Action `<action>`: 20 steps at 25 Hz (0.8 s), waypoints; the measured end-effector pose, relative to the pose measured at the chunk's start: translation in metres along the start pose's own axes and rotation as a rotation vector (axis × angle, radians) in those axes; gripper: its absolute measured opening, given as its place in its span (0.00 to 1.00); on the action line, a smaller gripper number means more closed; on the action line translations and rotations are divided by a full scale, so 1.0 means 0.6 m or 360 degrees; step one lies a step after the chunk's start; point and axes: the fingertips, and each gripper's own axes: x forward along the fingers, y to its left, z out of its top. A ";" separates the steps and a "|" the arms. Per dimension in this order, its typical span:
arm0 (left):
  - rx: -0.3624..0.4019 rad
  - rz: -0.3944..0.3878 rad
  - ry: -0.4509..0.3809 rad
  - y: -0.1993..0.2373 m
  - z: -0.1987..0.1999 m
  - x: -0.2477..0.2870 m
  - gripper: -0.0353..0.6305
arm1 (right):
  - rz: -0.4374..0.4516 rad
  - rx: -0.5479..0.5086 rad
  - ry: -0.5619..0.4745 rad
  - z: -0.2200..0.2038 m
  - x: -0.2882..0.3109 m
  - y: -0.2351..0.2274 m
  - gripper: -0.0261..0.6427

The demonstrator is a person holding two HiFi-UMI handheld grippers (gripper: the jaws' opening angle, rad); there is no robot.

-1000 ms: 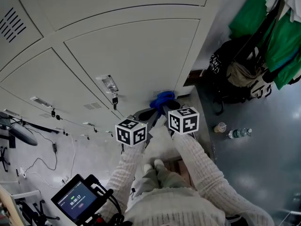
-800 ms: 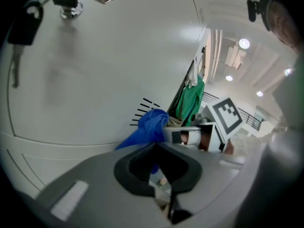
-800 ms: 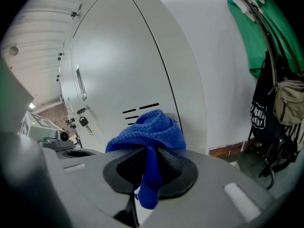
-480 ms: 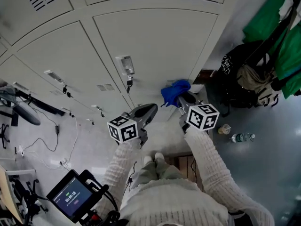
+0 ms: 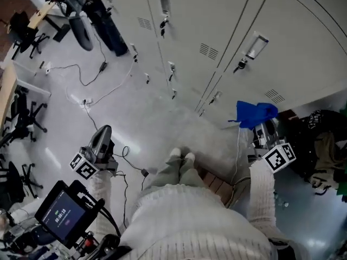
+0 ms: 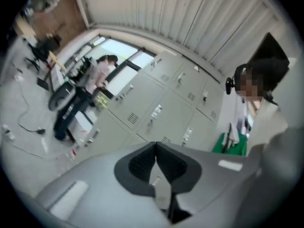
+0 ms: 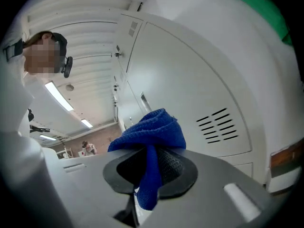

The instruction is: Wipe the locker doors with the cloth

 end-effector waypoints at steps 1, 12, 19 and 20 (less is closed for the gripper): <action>0.0026 0.0141 -0.0106 0.012 0.017 -0.059 0.06 | 0.0064 0.0010 0.0018 -0.013 0.018 0.013 0.12; 0.0044 0.0551 -0.0494 0.027 0.060 -0.299 0.06 | 0.0545 -0.0030 0.0216 -0.114 0.195 0.250 0.12; 0.0160 0.0054 -0.0146 -0.055 0.014 -0.103 0.06 | 0.0221 -0.0096 0.0024 -0.053 0.132 0.215 0.12; 0.0167 -0.0074 -0.0103 -0.080 0.012 -0.053 0.06 | 0.0166 -0.0109 -0.0002 -0.042 0.121 0.207 0.12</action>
